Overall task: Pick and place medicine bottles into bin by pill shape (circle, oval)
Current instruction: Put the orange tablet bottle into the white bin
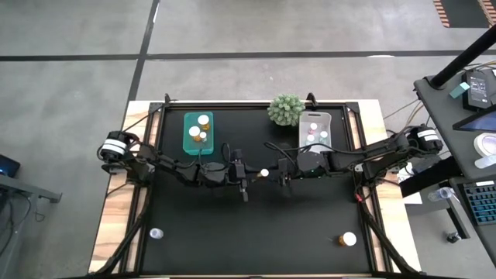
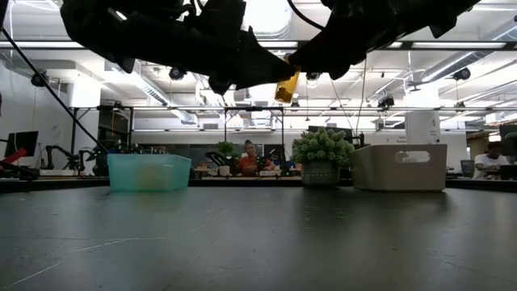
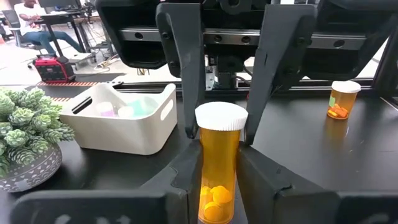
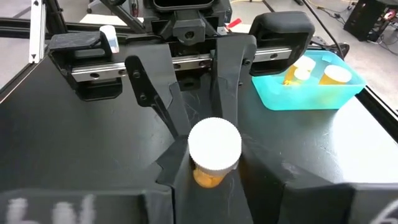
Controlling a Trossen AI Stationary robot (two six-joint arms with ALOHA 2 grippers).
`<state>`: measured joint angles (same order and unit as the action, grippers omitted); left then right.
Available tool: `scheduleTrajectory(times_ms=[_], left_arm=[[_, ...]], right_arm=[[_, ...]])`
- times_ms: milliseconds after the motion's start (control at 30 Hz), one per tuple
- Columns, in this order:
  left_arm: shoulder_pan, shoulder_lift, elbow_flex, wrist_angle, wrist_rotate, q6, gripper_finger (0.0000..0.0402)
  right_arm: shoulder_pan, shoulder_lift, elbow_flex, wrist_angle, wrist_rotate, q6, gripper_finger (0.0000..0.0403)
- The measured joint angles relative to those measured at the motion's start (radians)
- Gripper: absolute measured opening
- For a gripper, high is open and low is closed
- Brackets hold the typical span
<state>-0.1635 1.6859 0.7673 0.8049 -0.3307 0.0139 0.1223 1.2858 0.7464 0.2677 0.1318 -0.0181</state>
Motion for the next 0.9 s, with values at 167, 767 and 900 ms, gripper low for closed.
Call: scheduleTrajectory(times_ms=[167,767,900], left_arm=[[0.0,0.0,0.0,0.0,0.0,-0.001,0.0112],[-0.001,-0.175,-0.088,-0.099,0.001,-0.007,0.0189],[-0.002,-0.243,-0.127,-0.116,0.004,-0.008,0.0189]], right_arm=[[0.0,0.0,0.0,0.0,0.0,0.008,0.0103],[-0.146,-0.19,0.0,-0.583,0.387,0.122,0.0113],[-0.24,-0.3,-0.003,-0.695,0.401,0.158,0.0112]])
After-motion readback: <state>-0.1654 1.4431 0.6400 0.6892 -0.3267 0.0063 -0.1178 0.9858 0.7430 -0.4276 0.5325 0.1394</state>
